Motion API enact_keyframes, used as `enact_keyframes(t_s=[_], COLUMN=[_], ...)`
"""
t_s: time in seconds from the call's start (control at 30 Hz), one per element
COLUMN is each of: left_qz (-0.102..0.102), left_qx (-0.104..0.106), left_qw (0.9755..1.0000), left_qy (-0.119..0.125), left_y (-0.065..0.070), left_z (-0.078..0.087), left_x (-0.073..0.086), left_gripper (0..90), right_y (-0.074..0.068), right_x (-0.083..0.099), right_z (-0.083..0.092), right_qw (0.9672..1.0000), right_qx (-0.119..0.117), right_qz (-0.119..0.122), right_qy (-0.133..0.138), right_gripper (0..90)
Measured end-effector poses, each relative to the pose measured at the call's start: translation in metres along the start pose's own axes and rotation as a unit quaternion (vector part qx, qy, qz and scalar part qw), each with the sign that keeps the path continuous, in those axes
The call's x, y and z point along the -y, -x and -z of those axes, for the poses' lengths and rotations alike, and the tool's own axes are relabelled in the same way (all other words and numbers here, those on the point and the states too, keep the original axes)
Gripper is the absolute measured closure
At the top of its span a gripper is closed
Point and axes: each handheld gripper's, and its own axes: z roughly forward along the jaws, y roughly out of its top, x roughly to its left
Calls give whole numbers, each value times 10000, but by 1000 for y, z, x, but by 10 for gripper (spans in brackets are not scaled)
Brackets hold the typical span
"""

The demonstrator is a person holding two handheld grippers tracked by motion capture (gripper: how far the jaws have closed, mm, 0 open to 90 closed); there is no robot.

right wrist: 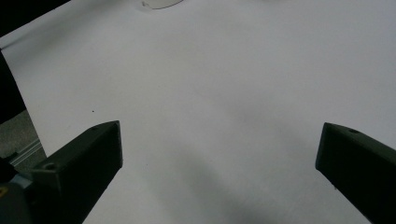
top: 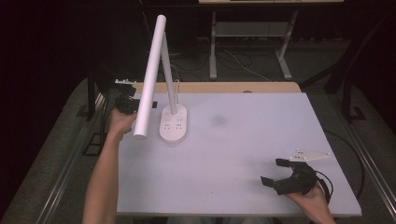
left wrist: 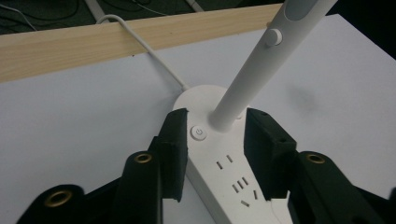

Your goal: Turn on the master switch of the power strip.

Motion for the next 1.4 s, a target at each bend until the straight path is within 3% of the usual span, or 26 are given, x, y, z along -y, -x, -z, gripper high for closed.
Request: enact_keyframes(t_s=[0.5, 1.1, 1.17, 1.4], left_qz=[278, 334, 205, 230], left_qx=[109, 7, -4, -76], left_qw=[9995, 9994, 9997, 9996], left_qy=[54, -92, -125, -173], left_y=[-1, 4, 2, 0], left_z=[-17, -44, -47, -55], left_x=[1, 7, 7, 10], left_gripper=[895, 898, 898, 898], right_y=[-1, -1, -1, 0], right_x=[-1, 0, 0, 0], right_z=[-1, -2, -2, -4], right_qw=[10000, 10000, 10000, 10000], right_qx=[-26, -25, -26, -20], right_qz=[32, 27, 23, 20], right_qy=[-26, -58, -77, -87], right_gripper=[0, 0, 0, 0])
